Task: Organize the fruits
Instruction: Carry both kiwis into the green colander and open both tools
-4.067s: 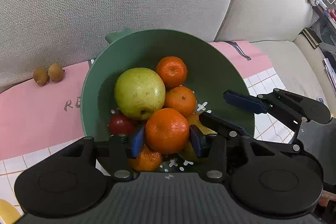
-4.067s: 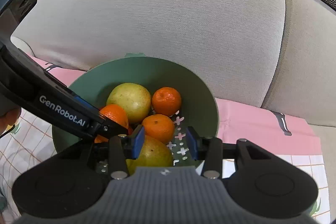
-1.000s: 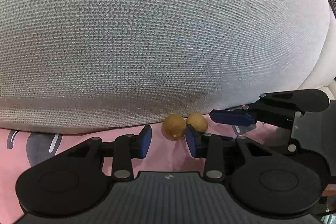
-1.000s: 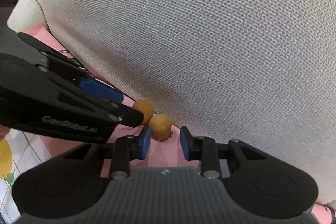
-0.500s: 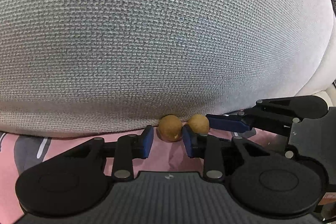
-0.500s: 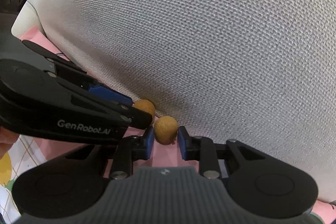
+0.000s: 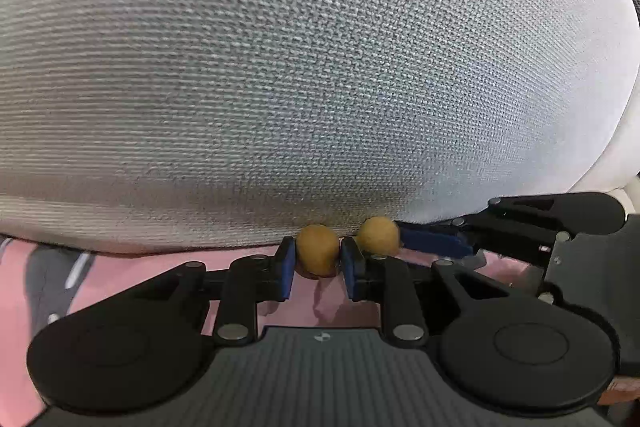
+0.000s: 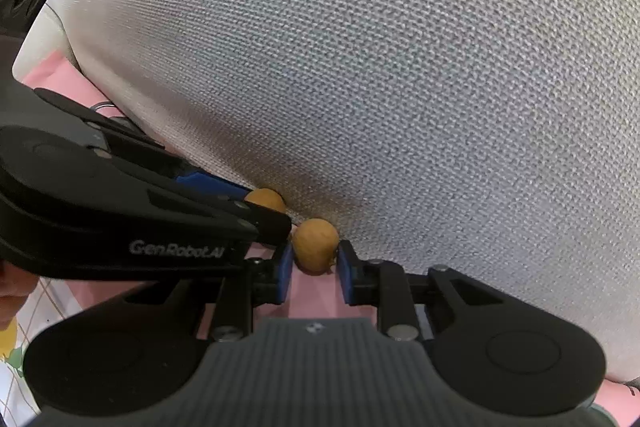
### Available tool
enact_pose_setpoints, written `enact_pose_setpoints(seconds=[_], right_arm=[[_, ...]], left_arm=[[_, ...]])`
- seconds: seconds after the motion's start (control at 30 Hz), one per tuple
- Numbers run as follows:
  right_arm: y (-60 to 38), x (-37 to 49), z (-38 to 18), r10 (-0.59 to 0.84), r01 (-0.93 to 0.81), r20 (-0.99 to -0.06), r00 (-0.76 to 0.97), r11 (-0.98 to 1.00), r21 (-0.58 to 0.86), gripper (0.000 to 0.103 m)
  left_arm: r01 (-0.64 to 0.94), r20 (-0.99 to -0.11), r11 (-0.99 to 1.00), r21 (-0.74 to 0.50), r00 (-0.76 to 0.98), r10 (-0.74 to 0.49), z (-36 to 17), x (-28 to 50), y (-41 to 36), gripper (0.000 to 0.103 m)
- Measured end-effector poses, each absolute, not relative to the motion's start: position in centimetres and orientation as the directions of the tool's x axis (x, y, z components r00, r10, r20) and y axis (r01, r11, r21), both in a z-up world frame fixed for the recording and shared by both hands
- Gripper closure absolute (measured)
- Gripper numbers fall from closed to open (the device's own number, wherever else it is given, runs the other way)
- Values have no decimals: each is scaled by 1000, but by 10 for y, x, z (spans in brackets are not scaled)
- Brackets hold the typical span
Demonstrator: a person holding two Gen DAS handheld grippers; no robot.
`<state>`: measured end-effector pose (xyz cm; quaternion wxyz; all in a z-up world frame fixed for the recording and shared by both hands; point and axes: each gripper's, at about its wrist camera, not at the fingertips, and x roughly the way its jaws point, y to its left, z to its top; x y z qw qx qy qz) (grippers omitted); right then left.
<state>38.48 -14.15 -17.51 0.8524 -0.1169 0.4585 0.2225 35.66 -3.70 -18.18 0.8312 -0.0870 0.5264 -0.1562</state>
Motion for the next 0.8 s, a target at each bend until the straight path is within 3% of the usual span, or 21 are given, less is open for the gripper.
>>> enact_pose_setpoints(seconds=[0.8], right_arm=[[-162,273,-90,336,-387,-701,629,917,93,82]], left_arm=[[184,-801,955,-234,520,-296,-83,265,-55,77]])
